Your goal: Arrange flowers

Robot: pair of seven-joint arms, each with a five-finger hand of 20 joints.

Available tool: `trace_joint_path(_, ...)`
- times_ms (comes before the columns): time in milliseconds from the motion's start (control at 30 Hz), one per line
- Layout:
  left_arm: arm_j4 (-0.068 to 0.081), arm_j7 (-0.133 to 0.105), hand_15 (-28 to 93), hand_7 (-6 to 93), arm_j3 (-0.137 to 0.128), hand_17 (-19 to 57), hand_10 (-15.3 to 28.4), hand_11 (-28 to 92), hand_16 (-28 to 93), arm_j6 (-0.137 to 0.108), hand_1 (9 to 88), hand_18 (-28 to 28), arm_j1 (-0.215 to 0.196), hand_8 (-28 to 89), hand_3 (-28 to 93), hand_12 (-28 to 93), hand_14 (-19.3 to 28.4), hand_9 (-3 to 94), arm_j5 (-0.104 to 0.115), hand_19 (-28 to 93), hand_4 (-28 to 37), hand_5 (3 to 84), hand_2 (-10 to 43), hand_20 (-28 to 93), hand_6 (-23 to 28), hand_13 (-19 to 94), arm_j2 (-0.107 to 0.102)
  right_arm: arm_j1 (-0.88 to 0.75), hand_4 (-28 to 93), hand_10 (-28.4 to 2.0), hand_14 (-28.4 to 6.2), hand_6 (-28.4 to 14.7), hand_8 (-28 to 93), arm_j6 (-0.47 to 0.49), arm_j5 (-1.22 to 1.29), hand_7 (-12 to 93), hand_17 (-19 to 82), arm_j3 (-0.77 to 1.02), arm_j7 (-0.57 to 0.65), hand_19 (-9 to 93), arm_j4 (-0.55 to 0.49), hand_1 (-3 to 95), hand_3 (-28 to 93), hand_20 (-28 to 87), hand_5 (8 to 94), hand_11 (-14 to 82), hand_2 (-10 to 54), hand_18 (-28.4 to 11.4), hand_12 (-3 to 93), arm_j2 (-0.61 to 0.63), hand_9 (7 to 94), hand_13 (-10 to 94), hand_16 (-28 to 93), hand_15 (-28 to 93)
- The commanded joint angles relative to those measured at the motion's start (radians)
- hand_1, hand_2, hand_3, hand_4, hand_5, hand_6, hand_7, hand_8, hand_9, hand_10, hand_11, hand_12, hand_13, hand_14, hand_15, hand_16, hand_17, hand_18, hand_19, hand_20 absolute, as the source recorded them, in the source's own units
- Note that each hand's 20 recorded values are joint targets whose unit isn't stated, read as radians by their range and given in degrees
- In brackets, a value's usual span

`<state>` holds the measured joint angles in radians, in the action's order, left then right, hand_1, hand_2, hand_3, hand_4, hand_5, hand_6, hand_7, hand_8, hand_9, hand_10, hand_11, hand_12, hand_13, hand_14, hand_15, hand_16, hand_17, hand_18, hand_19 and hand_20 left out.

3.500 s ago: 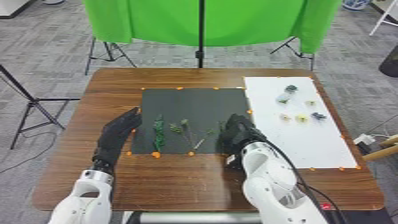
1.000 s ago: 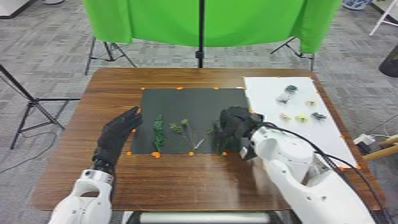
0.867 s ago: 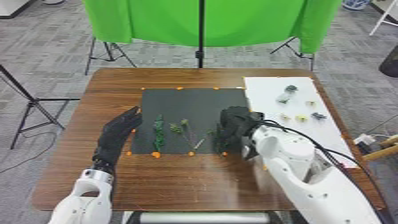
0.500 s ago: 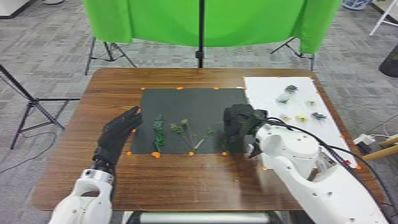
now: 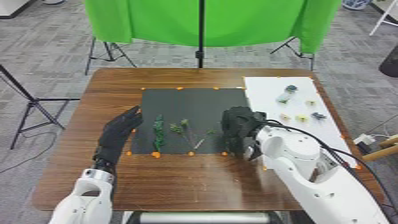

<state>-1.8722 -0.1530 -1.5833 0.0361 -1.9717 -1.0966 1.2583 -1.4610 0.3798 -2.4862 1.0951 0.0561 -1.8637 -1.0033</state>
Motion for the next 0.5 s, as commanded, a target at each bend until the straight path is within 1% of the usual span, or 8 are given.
trace_joint_path(33, 0.026, 0.003, 8, 5.6, 0.018, 2.6, 10.7, 8, 4, 0.008, 20.7, 11.4, -0.021, -5, 67, 16, 14.5, 41.4, -0.004, 1, -20.1, 42.2, -6.9, 17, 3.2, 31, 0.026, -0.006, -12, -10.6, -5.9, 0.1, 14, 0.024, 0.027, 20, 62, 0.009, -0.002, 93, -0.012, 49.5, 61, 67, 76.5, 52.1, -3.0, -15.3, 26.8, 0.001, 85.3, 85, 35, 73)
trace_joint_path(100, 0.026, 0.002, 8, 5.6, 0.018, 2.6, 10.6, 8, 4, 0.007, 20.7, 11.4, -0.021, -5, 67, 16, 14.6, 41.4, -0.003, 1, -20.0, 42.2, -7.0, 17, 3.2, 31, 0.026, -0.008, -13, -10.8, -6.3, 0.0, 13, 0.015, 0.040, 19, 62, 0.008, 0.004, 93, -0.013, 44.2, 62, 67, 76.4, 51.7, 1.0, -15.6, 26.9, 0.002, 85.4, 85, 35, 73)
trace_joint_path(167, 0.026, 0.002, 8, 5.6, 0.018, 2.6, 10.6, 8, 4, 0.007, 20.7, 11.4, -0.021, -5, 67, 16, 14.5, 41.4, -0.003, 1, -20.1, 42.2, -6.9, 17, 3.2, 31, 0.026, -0.009, -13, -11.2, -6.7, 0.1, 10, 0.029, 0.053, 19, 61, 0.012, 0.011, 93, -0.016, 39.5, 64, 67, 76.4, 51.1, 4.3, -15.9, 26.9, 0.001, 85.6, 85, 35, 73)
trace_joint_path(267, 0.023, 0.001, 8, 5.7, 0.016, 2.6, 10.6, 8, 4, 0.005, 20.7, 11.5, -0.026, -5, 67, 16, 14.6, 41.4, -0.003, 1, -20.2, 42.3, -6.9, 17, 3.2, 31, 0.028, -0.011, -13, -11.7, -7.1, 0.7, -2, 0.035, 0.055, 19, 61, 0.013, 0.010, 93, -0.013, 33.7, 67, 67, 76.6, 50.3, 8.8, -16.4, 27.0, -0.002, 85.8, 85, 35, 73)
trace_joint_path(300, 0.026, 0.001, 8, 5.7, 0.017, 2.6, 10.6, 8, 4, 0.007, 20.7, 11.5, -0.022, -5, 67, 16, 14.6, 41.4, -0.003, 1, -20.2, 42.4, -6.9, 17, 3.2, 31, 0.028, -0.014, -13, -11.8, -7.2, 0.8, -5, 0.036, 0.054, 19, 61, 0.015, 0.012, 93, -0.014, 32.5, 67, 67, 76.7, 50.2, 9.6, -16.6, 27.1, -0.001, 85.9, 85, 35, 73)
trace_joint_path(333, 0.023, 0.002, 8, 5.8, 0.017, 2.6, 10.6, 8, 4, 0.005, 20.7, 11.5, -0.025, -5, 67, 16, 14.6, 41.4, -0.003, 1, -20.1, 42.4, -6.9, 17, 3.2, 31, 0.028, -0.015, -12, -11.9, -7.4, 0.8, -7, 0.041, 0.053, 19, 61, 0.016, 0.007, 93, -0.012, 31.8, 68, 67, 76.4, 50.0, 10.0, -16.8, 27.1, -0.002, 85.9, 84, 35, 73)
trace_joint_path(400, 0.026, 0.003, 8, 5.8, 0.017, 2.6, 10.6, 8, 4, 0.008, 20.8, 11.5, -0.021, -5, 67, 16, 14.6, 41.4, -0.003, 1, -20.2, 42.3, -6.8, 17, 3.2, 31, 0.028, -0.017, -12, -12.0, -7.7, 0.8, -6, 0.045, 0.045, 19, 61, 0.018, 0.005, 93, -0.012, 31.9, 67, 67, 75.7, 49.9, 9.4, -16.9, 27.2, 0.000, 85.9, 84, 35, 73)
trace_joint_path(500, 0.025, 0.003, 8, 5.8, 0.017, 2.6, 10.6, 8, 4, 0.005, 20.8, 11.5, -0.022, -5, 67, 16, 14.5, 41.4, -0.005, 1, -20.1, 42.3, -6.8, 17, 3.2, 31, 0.026, -0.016, -12, -11.9, -7.6, 0.4, 7, 0.042, 0.026, 18, 61, 0.014, -0.002, 93, -0.011, 38.9, 64, 66, 74.8, 50.0, 2.6, -16.7, 27.4, 0.002, 85.5, 84, 35, 73)
